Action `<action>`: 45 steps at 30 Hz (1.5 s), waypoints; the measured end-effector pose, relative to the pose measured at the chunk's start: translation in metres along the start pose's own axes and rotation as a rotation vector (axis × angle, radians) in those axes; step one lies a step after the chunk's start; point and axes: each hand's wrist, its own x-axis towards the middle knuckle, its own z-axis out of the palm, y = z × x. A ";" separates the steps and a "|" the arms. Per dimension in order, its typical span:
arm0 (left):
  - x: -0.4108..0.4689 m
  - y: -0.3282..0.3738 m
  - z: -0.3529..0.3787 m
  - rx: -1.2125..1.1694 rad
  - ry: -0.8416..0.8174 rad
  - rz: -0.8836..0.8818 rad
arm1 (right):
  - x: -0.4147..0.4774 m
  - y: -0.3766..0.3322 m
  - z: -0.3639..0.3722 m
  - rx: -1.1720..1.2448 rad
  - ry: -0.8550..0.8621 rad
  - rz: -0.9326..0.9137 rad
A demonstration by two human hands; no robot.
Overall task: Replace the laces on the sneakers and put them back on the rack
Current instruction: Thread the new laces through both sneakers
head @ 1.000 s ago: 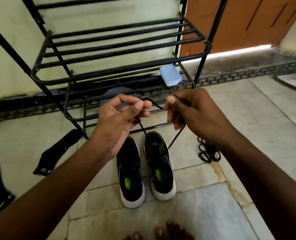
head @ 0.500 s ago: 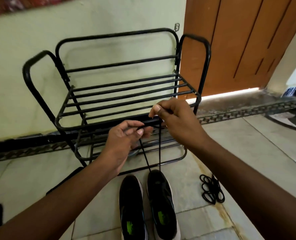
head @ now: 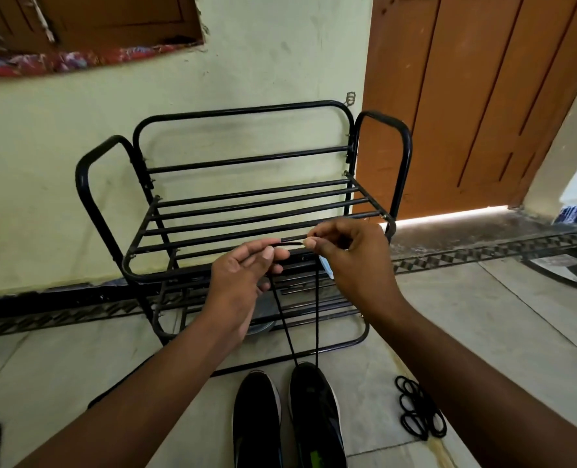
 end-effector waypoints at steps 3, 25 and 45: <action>0.003 0.007 -0.003 0.016 -0.021 0.007 | 0.002 0.000 0.002 0.046 0.034 0.020; 0.006 0.032 0.013 0.264 0.019 0.153 | 0.006 -0.017 0.000 0.142 -0.043 0.031; 0.016 0.045 0.017 0.323 0.056 0.263 | 0.002 -0.012 0.003 0.175 -0.061 0.067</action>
